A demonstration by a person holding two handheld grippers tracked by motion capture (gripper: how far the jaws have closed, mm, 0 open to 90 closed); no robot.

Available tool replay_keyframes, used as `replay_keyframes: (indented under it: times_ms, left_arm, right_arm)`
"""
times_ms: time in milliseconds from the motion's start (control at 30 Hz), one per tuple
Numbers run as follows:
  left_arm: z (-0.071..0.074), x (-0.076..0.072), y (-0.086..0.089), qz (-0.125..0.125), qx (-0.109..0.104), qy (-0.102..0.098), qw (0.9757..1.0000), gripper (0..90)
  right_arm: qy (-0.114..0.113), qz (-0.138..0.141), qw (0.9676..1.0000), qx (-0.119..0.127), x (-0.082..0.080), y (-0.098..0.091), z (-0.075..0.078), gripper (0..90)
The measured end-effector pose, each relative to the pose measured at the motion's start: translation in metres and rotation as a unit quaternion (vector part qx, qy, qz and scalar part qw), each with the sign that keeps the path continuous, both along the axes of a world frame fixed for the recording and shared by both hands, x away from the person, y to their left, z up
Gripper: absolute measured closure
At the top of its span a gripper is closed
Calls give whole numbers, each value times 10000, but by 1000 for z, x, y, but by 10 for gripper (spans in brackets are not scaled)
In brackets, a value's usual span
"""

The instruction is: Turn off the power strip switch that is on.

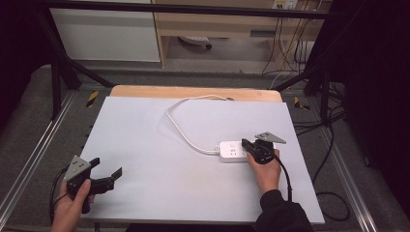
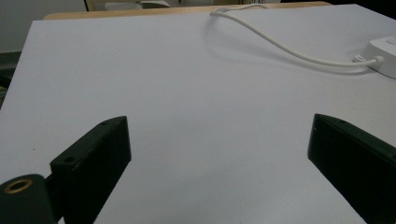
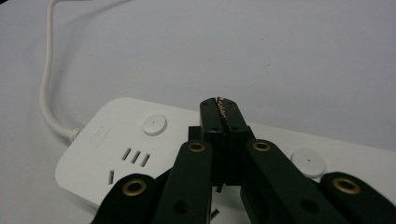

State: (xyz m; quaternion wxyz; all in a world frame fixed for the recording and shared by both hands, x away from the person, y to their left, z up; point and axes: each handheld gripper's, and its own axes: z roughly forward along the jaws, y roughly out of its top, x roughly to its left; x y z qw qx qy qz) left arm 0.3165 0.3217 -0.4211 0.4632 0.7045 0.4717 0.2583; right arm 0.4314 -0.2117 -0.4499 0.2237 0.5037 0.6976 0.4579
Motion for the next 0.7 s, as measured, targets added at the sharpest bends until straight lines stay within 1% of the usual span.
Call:
replay_keyframes:
  times_ms: [267, 367, 433, 700]
  left_arm:
    - [0, 0, 0, 6, 2, 8, 10000, 58]
    - [0, 0, 0, 5, 3, 8, 10000, 58]
    - [0, 0, 0, 5, 5, 12, 10000, 58]
    - [0, 0, 0, 5, -1, 8, 10000, 59]
  right_arm:
    - [35, 2, 10000, 19, 0, 0, 0, 900]
    - [29, 2, 10000, -18, 0, 0, 0, 900]
    - [59, 31, 10000, 11, 0, 1, 0, 900]
    - [53, 51, 10000, 11, 0, 0, 0, 900]
